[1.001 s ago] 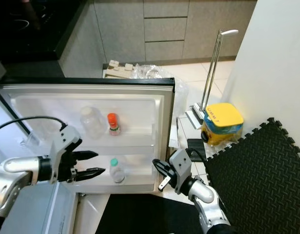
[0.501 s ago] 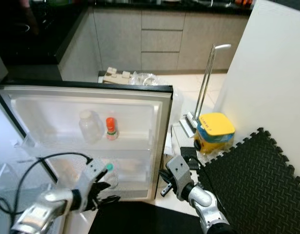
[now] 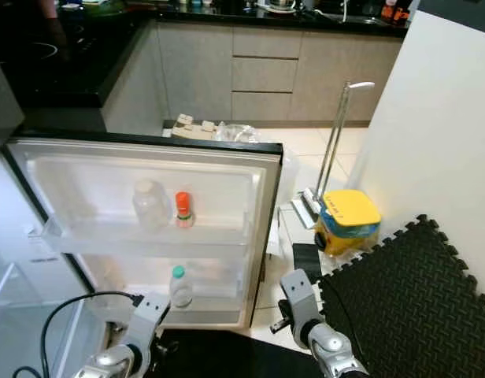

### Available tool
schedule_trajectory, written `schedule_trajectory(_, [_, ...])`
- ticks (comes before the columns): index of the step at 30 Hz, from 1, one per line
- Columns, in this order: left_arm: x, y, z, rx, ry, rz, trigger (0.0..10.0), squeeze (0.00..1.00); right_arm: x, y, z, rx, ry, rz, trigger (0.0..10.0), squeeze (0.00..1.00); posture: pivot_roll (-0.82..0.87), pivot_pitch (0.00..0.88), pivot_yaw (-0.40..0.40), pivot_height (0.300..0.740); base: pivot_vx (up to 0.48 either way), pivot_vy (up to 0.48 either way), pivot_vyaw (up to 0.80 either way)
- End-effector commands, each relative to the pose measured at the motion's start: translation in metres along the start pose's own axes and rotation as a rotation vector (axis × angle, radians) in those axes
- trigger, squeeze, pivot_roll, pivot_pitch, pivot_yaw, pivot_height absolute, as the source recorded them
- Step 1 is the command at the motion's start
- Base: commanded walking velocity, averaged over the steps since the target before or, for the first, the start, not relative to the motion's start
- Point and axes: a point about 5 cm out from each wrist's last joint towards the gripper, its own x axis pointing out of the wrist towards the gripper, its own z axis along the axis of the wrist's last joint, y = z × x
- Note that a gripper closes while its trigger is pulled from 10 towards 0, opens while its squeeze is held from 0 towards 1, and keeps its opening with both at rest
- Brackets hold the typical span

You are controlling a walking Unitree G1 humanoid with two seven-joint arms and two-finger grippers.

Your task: Restocking fridge

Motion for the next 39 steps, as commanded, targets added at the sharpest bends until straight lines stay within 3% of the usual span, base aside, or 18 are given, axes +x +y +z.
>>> schedule_trajectory(1, [0.002, -0.002, -0.003, -0.029, -0.021, 0.040, 10.0, 0.00, -0.001, -0.003, -0.006, 0.043, 0.032, -0.040, 10.0, 0.00, -0.09, 0.000, -0.072, 0.740, 0.000, 0.000, 0.00])
schedule_trajectory(5, [0.001, -0.001, -0.013, -0.156, -0.066, 0.114, 10.0, 0.00, -0.004, 0.000, -0.017, 0.103, 0.075, -0.082, 10.0, 0.00, -0.09, 0.000, -0.080, 0.740, 0.000, 0.000, 0.00])
schedule_trajectory(11, [0.002, -0.005, -0.020, -0.226, -0.069, 0.143, 10.0, 0.00, -0.005, -0.002, -0.022, 0.152, 0.099, -0.124, 10.0, 0.00, -0.09, 0.000, -0.085, 0.740, 0.000, 0.000, 0.00])
schedule_trajectory(18, [0.002, -0.010, -0.036, -0.195, -0.021, 0.152, 10.0, 0.00, -0.007, 0.000, -0.027, 0.111, 0.128, -0.113, 10.0, 0.00, -0.11, 0.000, -0.096, 0.740, 0.000, 0.000, 0.00])
schedule_trajectory(21, [0.001, -0.009, -0.038, -0.231, -0.053, 0.169, 10.0, 0.00, -0.008, -0.002, -0.030, 0.104, 0.135, -0.116, 10.0, 0.00, -0.11, 0.000, -0.088, 0.740, 0.000, 0.000, 0.00])
schedule_trajectory(27, [-0.001, -0.005, -0.041, -0.196, -0.067, 0.206, 10.0, 0.00, -0.013, -0.007, -0.037, 0.076, 0.159, -0.115, 10.0, 0.00, -0.09, 0.000, -0.083, 0.740, 0.000, 0.000, 0.76])
schedule_trajectory(32, [-0.005, -0.001, -0.048, -0.111, -0.041, 0.198, 10.0, 0.00, -0.017, -0.013, -0.041, 0.083, 0.173, -0.141, 10.0, 0.00, -0.09, 0.000, -0.078, 0.740, 0.000, 0.000, 0.80])
schedule_trajectory(39, [-0.007, 0.006, -0.053, -0.135, -0.040, 0.213, 10.0, 0.00, -0.019, -0.014, -0.044, 0.071, 0.178, -0.140, 10.0, 0.00, -0.10, 0.000, -0.072, 0.740, 0.000, 0.000, 0.80])
